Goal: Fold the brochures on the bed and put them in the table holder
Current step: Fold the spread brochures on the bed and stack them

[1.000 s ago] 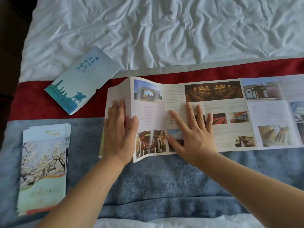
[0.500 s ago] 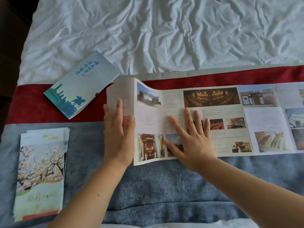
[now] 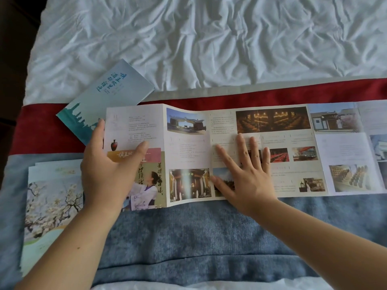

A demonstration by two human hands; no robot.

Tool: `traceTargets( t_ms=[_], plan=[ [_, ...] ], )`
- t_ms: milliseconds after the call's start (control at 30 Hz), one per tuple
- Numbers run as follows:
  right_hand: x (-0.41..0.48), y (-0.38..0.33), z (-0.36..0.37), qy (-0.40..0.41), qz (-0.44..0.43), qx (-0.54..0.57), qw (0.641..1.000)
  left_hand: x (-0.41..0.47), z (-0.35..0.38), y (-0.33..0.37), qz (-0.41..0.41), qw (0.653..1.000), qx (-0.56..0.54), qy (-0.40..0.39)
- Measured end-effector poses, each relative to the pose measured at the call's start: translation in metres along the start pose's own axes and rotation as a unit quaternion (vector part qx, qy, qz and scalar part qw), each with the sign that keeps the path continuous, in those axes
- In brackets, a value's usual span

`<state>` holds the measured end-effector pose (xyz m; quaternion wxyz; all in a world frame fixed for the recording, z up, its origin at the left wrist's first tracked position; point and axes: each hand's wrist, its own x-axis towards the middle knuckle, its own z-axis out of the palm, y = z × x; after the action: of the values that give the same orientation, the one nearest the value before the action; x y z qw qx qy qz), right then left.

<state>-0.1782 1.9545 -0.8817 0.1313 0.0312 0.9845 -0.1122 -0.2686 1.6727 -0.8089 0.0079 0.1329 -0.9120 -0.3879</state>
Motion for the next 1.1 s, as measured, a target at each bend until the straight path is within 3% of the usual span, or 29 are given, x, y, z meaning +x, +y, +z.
traceTargets(
  t_ms=[167, 400, 600, 867, 1100],
  plan=[
    [0.001, 0.001, 0.002, 0.012, -0.009, -0.009, 1.000, -0.014, -0.006, 0.019, 0.162, 0.983, 0.082, 0.030],
    [-0.001, 0.015, -0.011, 0.015, -0.040, -0.079, 0.996, -0.028, -0.014, 0.048, 0.240, 0.965, 0.107, 0.022],
    [-0.007, 0.051, -0.031, -0.012, -0.014, -0.105, 0.994, -0.045, -0.007, 0.082, 0.345, 0.916, 0.204, -0.031],
    [-0.020, 0.082, -0.049, -0.043, 0.017, -0.079, 0.996, -0.088, 0.022, 0.143, 0.358, 0.908, 0.186, -0.113],
    [-0.024, 0.093, -0.045, -0.051, -0.003, -0.064, 0.997, -0.052, -0.008, 0.145, 0.246, 0.924, 0.294, -0.004]
  ],
)
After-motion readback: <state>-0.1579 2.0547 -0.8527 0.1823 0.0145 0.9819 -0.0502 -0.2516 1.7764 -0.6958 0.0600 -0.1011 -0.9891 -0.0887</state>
